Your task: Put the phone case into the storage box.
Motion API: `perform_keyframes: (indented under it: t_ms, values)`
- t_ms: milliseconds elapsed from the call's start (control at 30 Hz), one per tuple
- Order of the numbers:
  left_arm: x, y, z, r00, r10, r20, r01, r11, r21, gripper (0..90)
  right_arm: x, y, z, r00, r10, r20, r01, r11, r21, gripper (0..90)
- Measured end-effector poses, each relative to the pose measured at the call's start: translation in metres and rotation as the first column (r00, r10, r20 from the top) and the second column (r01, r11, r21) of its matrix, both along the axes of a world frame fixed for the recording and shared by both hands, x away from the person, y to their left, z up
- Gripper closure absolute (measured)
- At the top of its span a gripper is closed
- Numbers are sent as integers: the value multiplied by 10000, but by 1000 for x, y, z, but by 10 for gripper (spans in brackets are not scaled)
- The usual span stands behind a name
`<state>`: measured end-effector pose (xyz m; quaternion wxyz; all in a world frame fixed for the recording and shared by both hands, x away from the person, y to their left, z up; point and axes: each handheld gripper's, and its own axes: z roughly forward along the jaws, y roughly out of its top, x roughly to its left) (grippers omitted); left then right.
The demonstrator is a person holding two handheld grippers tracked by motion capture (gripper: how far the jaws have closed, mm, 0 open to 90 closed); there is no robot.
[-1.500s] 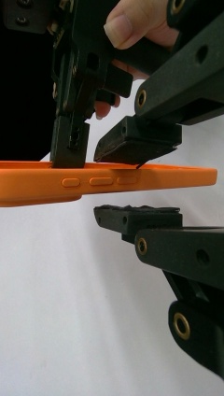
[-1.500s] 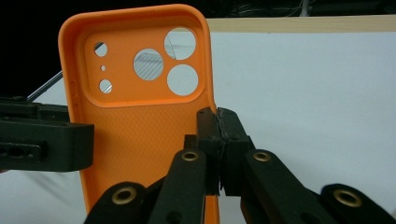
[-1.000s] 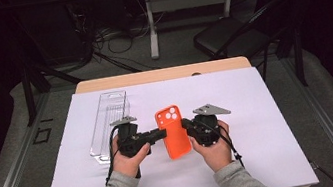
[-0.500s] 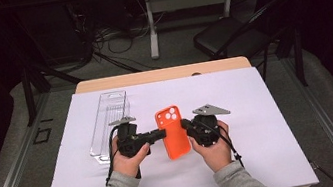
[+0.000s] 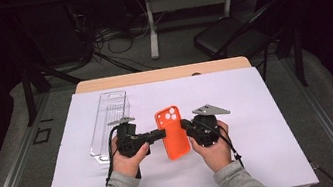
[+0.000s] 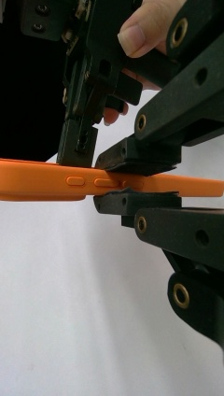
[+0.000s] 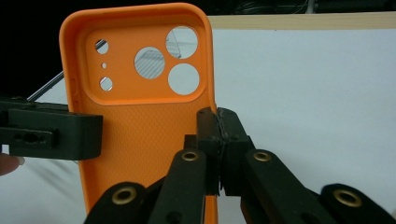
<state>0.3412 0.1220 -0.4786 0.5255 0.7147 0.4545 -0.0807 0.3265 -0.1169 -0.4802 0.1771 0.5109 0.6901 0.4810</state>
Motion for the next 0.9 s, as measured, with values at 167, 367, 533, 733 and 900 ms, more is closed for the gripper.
perform_keyframes:
  t_ms: [167, 367, 533, 733, 900]
  values:
    - [0, 1, 0, 10000, -15, -67, 15, 10000, -61, 805, 0, 0, 0, 10000, 23, -14, -23, 10000, 18, 888]
    - [0, 1, 0, 10000, 22, -74, -22, 9999, -110, 807, 0, 0, 0, 10000, 41, -10, -41, 10000, 37, 887]
    - [0, 1, 0, 9999, 36, -107, -37, 9999, -131, 807, 0, 0, 0, 10000, 57, -5, -57, 10000, 44, 886]
    - [0, 1, -1, 9999, 55, -111, -57, 9999, -142, 808, 0, 0, 0, 10000, 57, -12, -57, 10000, 41, 886]
    - [0, 2, -1, 9999, 34, -127, -36, 9999, -168, 808, 0, 0, 0, 10000, 69, 1, -69, 10000, 46, 885]
